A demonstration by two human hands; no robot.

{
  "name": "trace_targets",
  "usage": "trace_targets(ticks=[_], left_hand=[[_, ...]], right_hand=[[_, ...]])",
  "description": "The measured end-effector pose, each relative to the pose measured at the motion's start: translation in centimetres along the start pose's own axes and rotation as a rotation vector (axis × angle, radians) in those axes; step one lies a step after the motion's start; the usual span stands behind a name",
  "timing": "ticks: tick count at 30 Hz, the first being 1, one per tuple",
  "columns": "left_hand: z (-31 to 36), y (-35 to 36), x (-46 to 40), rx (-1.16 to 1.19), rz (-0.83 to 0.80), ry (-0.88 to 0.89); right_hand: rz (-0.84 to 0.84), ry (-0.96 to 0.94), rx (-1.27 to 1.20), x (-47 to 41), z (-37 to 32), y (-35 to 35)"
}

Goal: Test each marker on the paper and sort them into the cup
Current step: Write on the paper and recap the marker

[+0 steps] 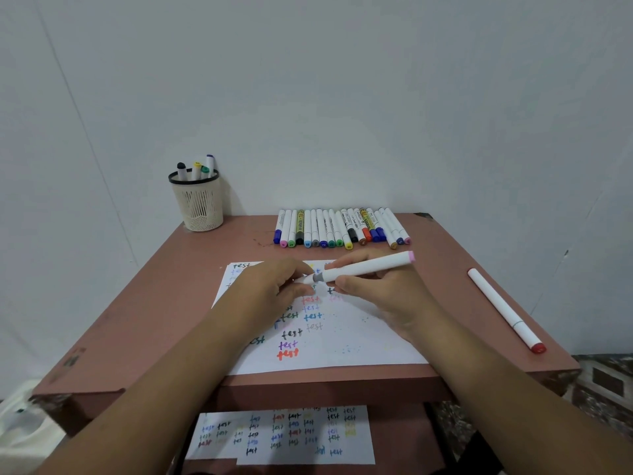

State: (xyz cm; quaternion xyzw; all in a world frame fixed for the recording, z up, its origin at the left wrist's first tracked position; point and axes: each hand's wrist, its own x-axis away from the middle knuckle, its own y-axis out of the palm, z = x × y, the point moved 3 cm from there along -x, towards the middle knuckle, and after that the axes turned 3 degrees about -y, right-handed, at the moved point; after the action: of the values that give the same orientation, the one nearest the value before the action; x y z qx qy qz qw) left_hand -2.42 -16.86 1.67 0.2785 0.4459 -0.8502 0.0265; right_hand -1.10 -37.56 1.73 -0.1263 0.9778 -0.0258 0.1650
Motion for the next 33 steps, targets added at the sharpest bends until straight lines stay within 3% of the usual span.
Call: trace_targets(ticks=[13, 19, 22, 25, 28, 33], left_hand=[[-0.6, 0.4, 0.2, -0.019, -0.033, 0.124], [-0.4, 0.7, -0.1, -0.062, -0.143, -0.080], [-1.1, 0.5, -0.2, -0.139, -0.186, -0.169], [-1.6, 0.3, -0.2, 0.009, -0.264, -0.249], [-1.5, -0.2, -0.5, 0.177, -0.373, -0.327], [-1.8, -1.7, -0.8, 0.352, -0.521, -0.371]], right_hand=[[-0.063, 0.123, 0.046, 0.4, 0.0, 1.3], [-0.015, 0.200, 0.003, 0.0, 0.4, 0.6], [0.106, 0.148, -0.111, -0.3, 0.3, -0.5], [0.274, 0.148, -0.303, -0.5, 0.3, -1.4], [0.395, 0.114, -0.290, -0.8, -0.2, -2.2], [0.428, 0.102, -0.529, -3.1, -2.5, -1.8]])
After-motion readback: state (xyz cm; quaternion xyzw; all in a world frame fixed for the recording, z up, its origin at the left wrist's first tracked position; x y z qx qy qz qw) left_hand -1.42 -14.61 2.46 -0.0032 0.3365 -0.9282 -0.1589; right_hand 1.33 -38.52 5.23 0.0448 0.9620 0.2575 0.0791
